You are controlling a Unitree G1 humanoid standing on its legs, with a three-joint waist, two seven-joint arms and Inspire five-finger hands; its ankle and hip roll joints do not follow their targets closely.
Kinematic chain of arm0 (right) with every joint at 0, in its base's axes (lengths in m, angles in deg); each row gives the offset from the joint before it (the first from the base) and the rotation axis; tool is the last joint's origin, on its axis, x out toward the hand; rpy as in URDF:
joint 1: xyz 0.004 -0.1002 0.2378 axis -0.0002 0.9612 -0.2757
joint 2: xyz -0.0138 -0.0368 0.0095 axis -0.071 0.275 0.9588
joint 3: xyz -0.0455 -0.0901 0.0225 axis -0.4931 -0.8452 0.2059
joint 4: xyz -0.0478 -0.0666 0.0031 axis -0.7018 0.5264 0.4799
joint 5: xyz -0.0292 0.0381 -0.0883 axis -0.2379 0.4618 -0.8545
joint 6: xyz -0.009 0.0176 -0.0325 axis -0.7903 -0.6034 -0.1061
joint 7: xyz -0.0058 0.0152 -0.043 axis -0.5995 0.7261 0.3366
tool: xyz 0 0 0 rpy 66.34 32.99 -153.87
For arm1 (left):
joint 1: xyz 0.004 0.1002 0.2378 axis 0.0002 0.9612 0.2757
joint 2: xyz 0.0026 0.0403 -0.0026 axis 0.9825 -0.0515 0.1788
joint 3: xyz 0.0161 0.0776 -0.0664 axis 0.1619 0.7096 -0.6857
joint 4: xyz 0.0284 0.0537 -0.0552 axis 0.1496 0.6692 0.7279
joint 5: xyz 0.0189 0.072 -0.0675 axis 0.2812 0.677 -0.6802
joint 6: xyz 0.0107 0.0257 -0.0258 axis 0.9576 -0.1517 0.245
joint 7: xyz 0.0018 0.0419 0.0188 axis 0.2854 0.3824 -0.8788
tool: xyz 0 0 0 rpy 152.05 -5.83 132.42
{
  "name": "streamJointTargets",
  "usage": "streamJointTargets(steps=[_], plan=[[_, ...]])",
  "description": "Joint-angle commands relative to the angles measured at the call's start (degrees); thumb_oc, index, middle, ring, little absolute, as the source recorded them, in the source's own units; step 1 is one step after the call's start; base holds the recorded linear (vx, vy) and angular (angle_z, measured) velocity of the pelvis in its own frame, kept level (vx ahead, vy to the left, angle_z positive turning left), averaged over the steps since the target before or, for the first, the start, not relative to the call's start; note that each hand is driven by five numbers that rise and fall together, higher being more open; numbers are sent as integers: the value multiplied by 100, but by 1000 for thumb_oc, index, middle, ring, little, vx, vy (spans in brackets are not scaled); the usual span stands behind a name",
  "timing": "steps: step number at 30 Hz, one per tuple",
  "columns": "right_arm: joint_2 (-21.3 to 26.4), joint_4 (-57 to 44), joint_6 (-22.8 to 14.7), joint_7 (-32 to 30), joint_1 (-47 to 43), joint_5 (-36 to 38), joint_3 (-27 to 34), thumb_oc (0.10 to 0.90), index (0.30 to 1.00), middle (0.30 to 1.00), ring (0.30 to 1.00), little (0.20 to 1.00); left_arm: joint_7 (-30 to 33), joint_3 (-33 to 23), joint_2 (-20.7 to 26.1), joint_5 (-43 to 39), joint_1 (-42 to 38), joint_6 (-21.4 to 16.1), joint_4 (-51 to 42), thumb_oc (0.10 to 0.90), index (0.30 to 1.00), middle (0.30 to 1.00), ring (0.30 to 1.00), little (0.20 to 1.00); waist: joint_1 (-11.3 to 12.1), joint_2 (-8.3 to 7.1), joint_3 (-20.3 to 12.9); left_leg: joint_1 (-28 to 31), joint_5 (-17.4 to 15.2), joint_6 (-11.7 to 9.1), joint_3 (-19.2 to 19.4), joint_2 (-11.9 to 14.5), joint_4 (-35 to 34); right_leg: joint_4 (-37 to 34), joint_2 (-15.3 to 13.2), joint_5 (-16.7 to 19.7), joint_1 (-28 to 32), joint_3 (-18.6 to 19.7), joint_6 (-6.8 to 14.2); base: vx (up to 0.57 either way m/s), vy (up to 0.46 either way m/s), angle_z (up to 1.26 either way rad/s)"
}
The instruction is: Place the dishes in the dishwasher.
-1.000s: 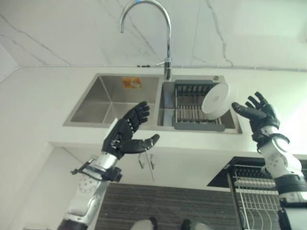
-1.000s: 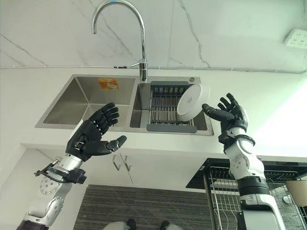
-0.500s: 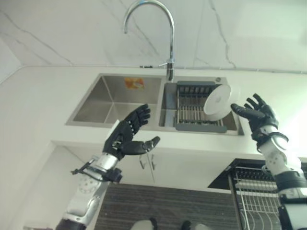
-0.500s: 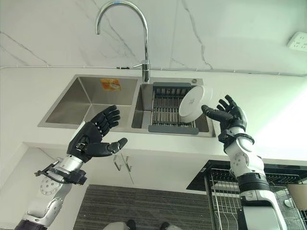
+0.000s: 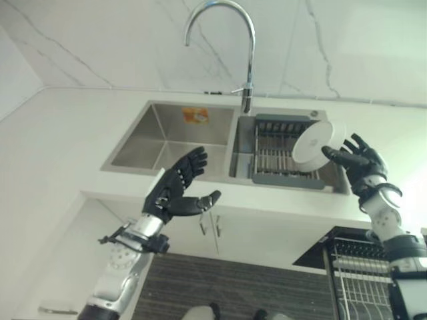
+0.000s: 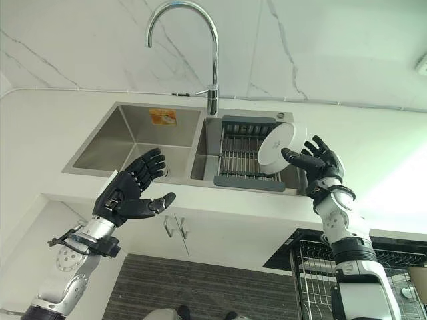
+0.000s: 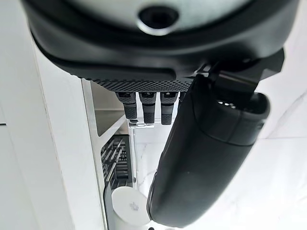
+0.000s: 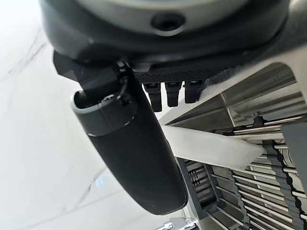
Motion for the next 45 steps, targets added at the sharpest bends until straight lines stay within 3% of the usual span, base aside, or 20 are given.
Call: streamJointTargets(steps=[1, 31, 32, 33, 34, 44, 45], plan=[[595, 153, -373, 179, -1033, 159, -160, 800, 900, 900, 900, 900, 72, -38, 271, -197, -384, -573, -558, 800, 900, 900, 900, 900, 89, -180, -447, 70, -538, -426, -180, 295, 373, -164, -119, -179, 370, 146, 560, 28, 13, 5], [794, 814, -116, 223, -1585, 207, -508, 800, 900, 900, 900, 900, 223, 28, 359, -226, -284, -522, -494, 800, 900, 900, 900, 900, 264, -258, -410, 73, -494, -441, -282, 268, 373, -164, -158, -209, 472, 34, 553, 11, 3, 2], [800, 850, -132, 224, -1610, 221, -514, 753, 829, 829, 829, 829, 229, 27, 359, -220, -283, -515, -496, 800, 900, 900, 900, 900, 275, -258, -406, 73, -490, -444, -288, 264, 373, -164, -160, -209, 479, 25, 553, 9, -1, 3], [804, 876, -184, 192, -1634, 263, -531, 508, 462, 462, 462, 462, 241, 39, 368, -230, -276, -529, -485, 800, 900, 900, 900, 900, 283, -256, -409, 72, -487, -447, -293, 264, 373, -164, -163, -216, 485, 16, 552, 0, 0, 0], [804, 880, -204, 171, -1649, 266, -529, 400, 300, 300, 300, 300, 248, 41, 369, -231, -271, -538, -479, 800, 900, 900, 900, 900, 285, -256, -410, 71, -486, -447, -298, 263, 373, -164, -161, -220, 486, 16, 549, 0, 0, 0], [743, 1055, -377, -269, -1722, 314, -427, 400, 300, 300, 300, 300, 362, 90, 372, -225, -247, -534, -465, 800, 900, 900, 900, 900, 345, -232, -427, 54, -463, -463, -338, 261, 373, -164, -182, -231, 508, -40, 547, 0, 0, 0], [743, 1094, -423, -526, -1735, 85, -428, 400, 300, 300, 300, 300, 390, 110, 381, -232, -252, -541, -454, 800, 900, 900, 900, 900, 350, -226, -427, 53, -462, -465, -342, 261, 373, -164, -186, -232, 510, -42, 550, 0, 0, 0]])
